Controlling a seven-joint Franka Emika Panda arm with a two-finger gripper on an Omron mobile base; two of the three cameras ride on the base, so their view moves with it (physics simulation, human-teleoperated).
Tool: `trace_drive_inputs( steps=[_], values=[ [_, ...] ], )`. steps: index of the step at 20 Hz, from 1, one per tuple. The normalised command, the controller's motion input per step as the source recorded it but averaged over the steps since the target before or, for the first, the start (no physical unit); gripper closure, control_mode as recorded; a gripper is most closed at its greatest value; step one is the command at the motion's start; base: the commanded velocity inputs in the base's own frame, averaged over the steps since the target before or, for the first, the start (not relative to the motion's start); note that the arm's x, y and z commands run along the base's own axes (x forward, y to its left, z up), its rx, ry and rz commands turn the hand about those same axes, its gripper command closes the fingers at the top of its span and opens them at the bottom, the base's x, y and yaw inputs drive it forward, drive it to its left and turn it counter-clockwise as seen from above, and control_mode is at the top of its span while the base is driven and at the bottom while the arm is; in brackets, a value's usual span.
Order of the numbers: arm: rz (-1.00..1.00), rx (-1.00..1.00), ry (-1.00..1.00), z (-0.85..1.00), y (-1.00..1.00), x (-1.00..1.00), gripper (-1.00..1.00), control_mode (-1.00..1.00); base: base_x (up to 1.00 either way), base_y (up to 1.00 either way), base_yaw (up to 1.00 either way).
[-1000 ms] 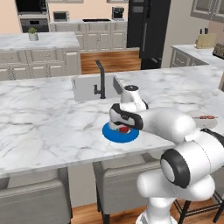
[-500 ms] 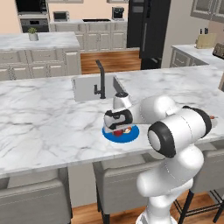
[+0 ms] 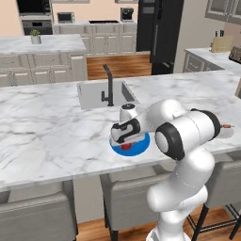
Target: Pick up the apple and pear from the fridge and place one fruit on each plate on the dining counter.
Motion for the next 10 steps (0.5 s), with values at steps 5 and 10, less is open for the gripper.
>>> trace_drive_inputs(
  steps=[5,10],
  values=[
    [-0.01,0.00,0.00,0.00,0.00,0.01,1.00,-1.00,0.00,0.00,0.00],
    [-0.01,0.00,0.00,0.04,0.00,-0.03,-1.00,-1.00,0.00,0.00,0.00]
  ],
)
